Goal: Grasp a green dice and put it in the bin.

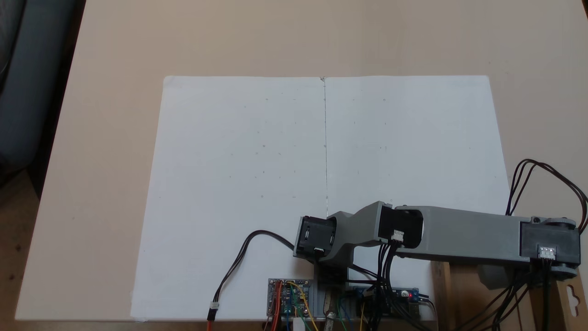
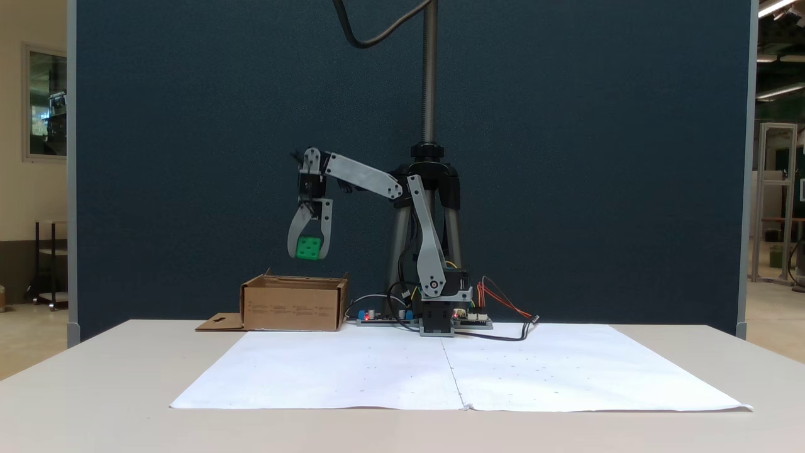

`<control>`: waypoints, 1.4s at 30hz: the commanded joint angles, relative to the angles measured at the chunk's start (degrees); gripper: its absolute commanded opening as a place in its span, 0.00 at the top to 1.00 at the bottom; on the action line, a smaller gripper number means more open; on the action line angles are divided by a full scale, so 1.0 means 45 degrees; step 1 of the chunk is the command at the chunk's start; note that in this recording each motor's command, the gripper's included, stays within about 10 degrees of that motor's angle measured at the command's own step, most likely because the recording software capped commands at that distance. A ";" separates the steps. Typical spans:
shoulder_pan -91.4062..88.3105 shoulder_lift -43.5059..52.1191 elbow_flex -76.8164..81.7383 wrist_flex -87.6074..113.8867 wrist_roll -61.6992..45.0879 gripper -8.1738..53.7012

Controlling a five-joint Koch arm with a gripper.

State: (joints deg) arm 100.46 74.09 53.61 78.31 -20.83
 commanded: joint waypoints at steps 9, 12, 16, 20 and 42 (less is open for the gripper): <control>0.0156 0.0430 0.2207 -0.1211 -0.1250 0.68; 0.0098 0.0430 0.2207 -0.1816 -0.1016 0.68; 0.0098 0.0430 0.2207 -0.2578 -0.0410 0.68; 0.0117 0.0410 0.2207 -0.3340 0.0039 0.68; 0.0195 0.0352 0.2285 -0.4043 0.0547 0.17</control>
State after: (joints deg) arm 100.99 73.83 65.04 62.58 -20.92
